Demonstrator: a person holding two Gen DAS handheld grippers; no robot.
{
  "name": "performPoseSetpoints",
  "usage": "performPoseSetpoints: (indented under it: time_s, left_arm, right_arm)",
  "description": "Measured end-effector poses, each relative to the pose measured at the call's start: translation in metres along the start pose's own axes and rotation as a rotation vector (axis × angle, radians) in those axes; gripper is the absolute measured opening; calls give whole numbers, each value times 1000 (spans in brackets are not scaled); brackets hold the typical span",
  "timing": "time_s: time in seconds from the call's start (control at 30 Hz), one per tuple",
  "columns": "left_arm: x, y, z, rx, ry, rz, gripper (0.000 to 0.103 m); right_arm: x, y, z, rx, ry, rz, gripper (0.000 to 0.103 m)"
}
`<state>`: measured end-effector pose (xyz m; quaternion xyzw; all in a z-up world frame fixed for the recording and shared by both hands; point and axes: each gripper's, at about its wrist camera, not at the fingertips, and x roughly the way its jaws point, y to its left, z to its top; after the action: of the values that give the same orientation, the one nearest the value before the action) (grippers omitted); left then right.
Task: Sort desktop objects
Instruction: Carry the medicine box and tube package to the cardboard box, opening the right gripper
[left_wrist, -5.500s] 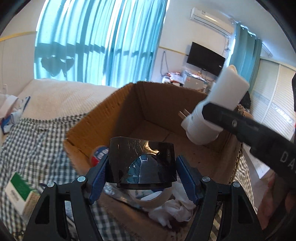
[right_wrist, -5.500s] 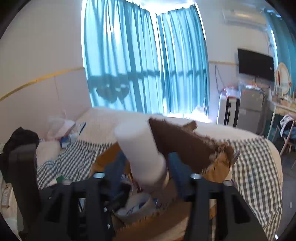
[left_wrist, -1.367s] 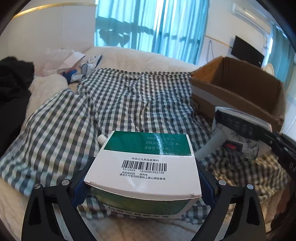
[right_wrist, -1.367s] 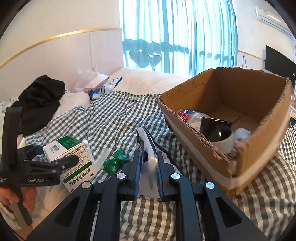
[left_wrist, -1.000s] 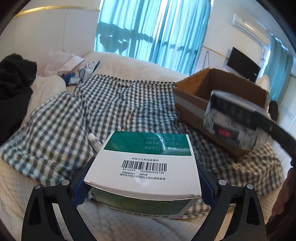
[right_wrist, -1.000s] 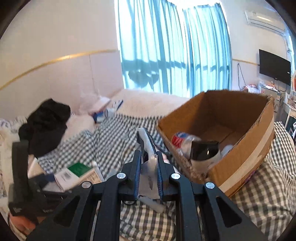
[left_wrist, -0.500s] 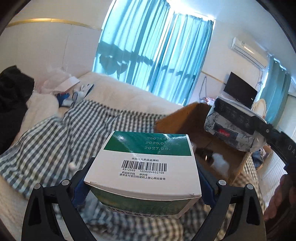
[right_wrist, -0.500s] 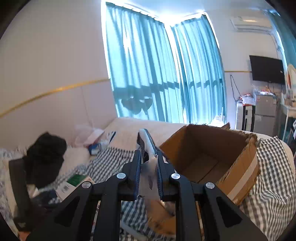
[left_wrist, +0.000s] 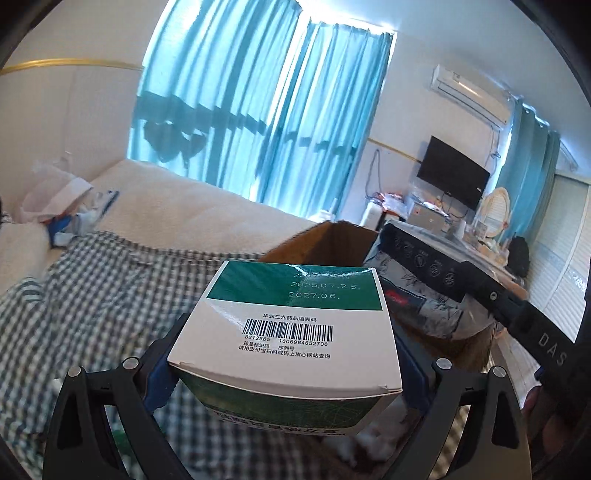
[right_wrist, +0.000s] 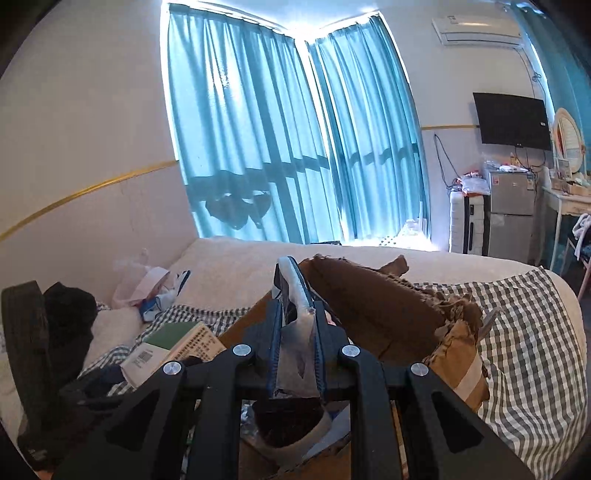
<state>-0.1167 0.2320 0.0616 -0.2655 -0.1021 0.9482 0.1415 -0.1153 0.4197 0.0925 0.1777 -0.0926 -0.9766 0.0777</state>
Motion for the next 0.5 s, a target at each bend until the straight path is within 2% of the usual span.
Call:
performPoseSetpoints:
  time_s: [0.13,0.23,0.27,0.3,0.37,0.5]
  left_arm:
    - [25,-13,-2,30,13,9,97]
    - [34,-25,-7,91,-10,48,98]
    - [35,-28,-8,113,-11,48,98]
    - [37,-30,-9,123,-4,37,99]
    - [38,-31,-9,123,8,19,102]
    - [31,-26,-7,89,5,15,103]
  right_arm:
    - [2,-13,4,36,-30,8,16]
    - [-2,-18,8,46,-59,18,20]
    - [-4,-19,10,52,-68,18,32]
    - [-6,-19,10,58,-77,15,48]
    - [-11,-20,12,73,-105,12,60]
    - [-24,-20,17,75,-110,14,60]
